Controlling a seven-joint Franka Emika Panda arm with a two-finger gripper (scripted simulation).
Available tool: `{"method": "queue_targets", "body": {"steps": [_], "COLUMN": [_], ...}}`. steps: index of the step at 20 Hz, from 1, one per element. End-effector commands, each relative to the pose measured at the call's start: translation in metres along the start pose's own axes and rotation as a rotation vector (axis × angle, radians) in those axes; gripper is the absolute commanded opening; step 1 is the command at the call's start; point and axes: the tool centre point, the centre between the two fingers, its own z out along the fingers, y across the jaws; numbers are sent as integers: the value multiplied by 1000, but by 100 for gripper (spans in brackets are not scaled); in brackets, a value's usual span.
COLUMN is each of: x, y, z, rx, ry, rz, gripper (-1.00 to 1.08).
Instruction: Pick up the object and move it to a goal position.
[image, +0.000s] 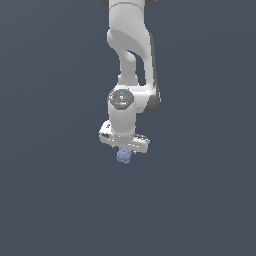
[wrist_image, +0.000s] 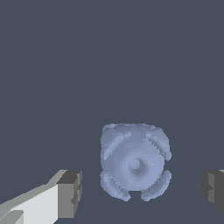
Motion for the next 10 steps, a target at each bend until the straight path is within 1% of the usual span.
{"method": "queue_targets", "body": {"steps": [1,10], "x": [0,-1], "y": [0,1], "z": [5,46], "rx": [0,0], "ry": [0,1], "rz": [1,5], "gripper": [100,100]}}
